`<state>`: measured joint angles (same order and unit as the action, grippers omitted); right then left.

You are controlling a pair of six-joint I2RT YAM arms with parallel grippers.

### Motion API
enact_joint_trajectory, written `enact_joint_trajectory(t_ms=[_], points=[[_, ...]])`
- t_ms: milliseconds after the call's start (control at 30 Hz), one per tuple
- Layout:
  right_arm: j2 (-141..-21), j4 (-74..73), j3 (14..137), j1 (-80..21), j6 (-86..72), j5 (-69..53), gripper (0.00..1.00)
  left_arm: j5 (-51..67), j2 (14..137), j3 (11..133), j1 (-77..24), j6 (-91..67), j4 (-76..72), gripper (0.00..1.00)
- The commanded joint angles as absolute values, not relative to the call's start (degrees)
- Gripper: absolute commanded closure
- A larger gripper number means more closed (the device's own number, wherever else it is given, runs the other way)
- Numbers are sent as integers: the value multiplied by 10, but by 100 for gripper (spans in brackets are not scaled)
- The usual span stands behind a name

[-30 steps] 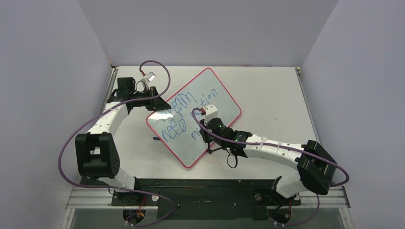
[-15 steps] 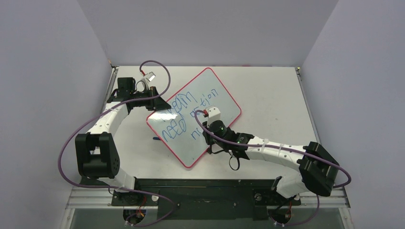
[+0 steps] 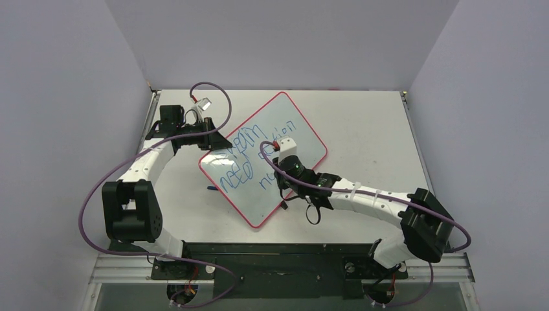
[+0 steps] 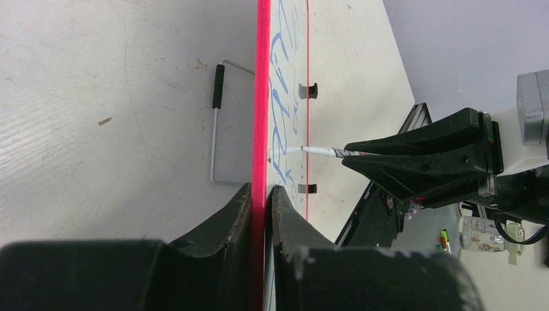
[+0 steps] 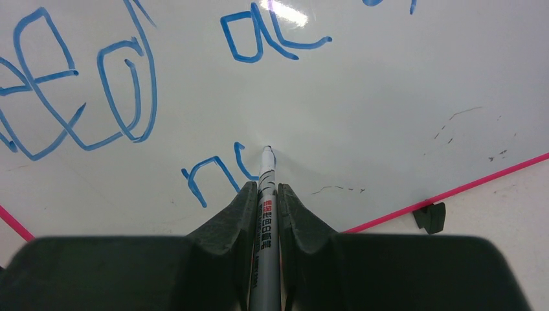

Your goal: Write a sentence on the whiteboard

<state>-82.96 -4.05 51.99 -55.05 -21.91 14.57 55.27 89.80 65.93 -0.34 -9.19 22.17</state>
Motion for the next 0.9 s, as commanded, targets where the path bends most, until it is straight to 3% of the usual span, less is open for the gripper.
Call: enact_joint_trajectory(t_ms=[0,867], points=[[-845,-36,561,-547,-212,150,100,523,881,666,-19,-49,226,100],[-852,-42,559,-575,-220,146,100,521,878,667,-19,-48,229,100]])
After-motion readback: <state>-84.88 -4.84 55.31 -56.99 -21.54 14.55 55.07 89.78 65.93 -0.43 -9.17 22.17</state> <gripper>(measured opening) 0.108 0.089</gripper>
